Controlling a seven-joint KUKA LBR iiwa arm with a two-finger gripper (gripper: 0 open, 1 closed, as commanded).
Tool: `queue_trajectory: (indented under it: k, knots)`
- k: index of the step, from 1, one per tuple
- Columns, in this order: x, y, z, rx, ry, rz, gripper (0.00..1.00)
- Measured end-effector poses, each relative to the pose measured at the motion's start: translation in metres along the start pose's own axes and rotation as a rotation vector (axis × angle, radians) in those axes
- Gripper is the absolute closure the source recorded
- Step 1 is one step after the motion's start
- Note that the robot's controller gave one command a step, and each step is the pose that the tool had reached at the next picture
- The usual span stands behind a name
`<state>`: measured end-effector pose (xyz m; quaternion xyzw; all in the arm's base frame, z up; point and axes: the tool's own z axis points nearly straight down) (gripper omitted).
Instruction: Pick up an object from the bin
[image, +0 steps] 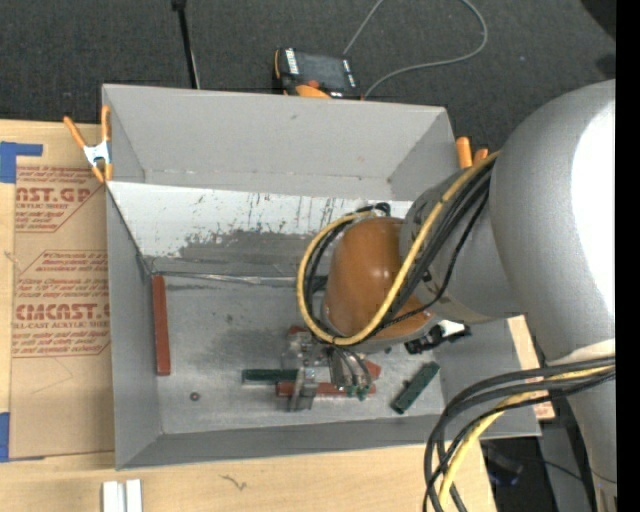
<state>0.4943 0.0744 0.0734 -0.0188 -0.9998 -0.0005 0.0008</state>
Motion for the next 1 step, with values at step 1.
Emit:
queue_trajectory:
  k: [1]
  knots:
    - [-0.0036,-0.0295,-0.1341,0.000,-0.010,-0.018,1.00]
